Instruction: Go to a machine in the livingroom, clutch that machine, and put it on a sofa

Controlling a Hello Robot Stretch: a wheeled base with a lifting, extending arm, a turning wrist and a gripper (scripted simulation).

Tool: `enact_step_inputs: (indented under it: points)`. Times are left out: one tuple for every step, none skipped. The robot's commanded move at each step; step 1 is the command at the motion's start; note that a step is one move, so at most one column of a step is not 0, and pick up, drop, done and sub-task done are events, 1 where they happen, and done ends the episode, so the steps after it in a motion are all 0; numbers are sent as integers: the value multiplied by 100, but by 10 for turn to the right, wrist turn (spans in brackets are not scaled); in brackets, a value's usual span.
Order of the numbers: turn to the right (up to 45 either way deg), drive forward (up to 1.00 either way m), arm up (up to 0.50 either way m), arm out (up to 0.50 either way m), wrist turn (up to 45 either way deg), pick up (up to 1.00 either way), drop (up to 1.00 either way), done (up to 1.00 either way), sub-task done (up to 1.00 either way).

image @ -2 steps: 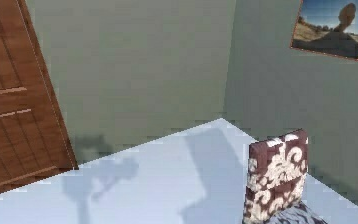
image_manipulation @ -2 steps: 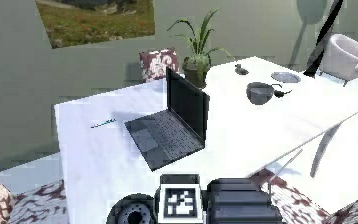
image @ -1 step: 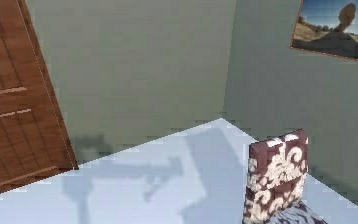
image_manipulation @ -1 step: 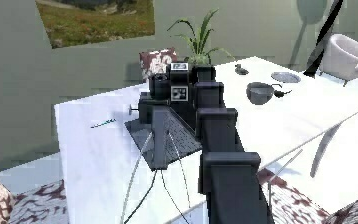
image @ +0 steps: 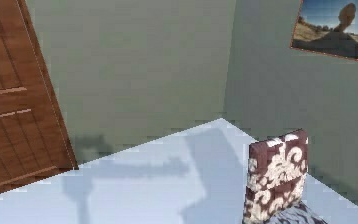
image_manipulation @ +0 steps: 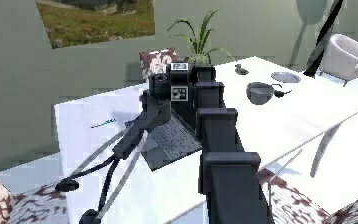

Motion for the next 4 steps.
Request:
enact_step_inputs:
  points:
    - [0, 0, 0, 0, 450, 0, 0, 0, 0]
    - [0, 0, 0, 0, 450, 0, 0, 0, 0]
    - [0, 0, 0, 0, 210, 0, 0, 0, 0]
    - [0, 0, -30, 0, 0, 0, 0, 0, 0]
